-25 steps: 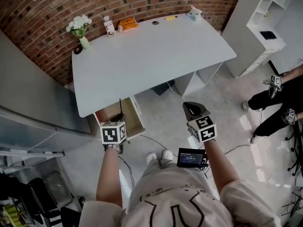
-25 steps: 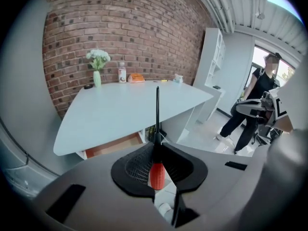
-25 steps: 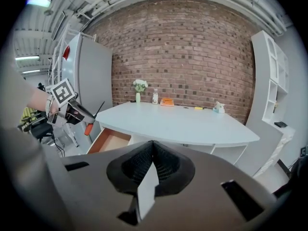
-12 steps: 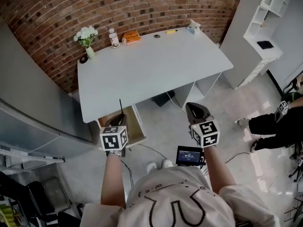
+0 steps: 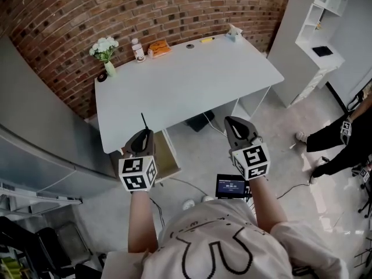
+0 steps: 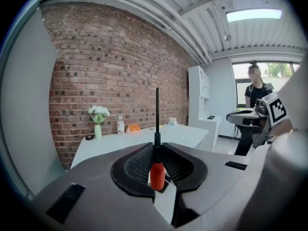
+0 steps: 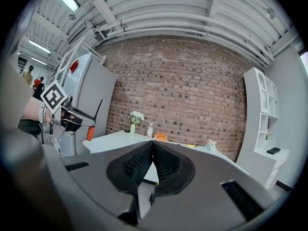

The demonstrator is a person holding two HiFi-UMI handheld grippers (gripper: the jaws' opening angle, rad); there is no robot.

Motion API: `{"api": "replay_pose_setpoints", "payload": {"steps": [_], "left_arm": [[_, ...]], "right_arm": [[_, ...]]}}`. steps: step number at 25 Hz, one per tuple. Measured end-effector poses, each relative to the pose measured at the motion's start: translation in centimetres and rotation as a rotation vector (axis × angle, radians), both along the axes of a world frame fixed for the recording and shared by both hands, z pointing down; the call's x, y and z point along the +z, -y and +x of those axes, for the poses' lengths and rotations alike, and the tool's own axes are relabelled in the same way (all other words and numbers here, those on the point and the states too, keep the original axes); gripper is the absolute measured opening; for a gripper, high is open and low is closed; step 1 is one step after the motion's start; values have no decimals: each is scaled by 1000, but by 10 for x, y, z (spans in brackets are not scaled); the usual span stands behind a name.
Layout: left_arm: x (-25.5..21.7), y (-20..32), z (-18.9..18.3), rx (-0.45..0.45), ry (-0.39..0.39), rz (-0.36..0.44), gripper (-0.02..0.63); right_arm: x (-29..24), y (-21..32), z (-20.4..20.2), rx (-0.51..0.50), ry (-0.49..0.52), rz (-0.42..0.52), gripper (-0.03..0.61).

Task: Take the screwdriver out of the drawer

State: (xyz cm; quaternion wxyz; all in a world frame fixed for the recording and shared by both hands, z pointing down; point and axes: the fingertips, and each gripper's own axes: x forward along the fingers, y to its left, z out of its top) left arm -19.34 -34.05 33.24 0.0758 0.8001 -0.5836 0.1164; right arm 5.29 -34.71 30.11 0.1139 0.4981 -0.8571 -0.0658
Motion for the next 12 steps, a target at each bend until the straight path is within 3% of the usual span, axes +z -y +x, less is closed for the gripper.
{"api": "replay_pose_setpoints", "payload": {"steps": [12], "left_arm": [[-81, -15, 5, 55, -20, 389, 63]], "right_arm": [[-44, -11, -7, -17, 43, 115, 18]]}}
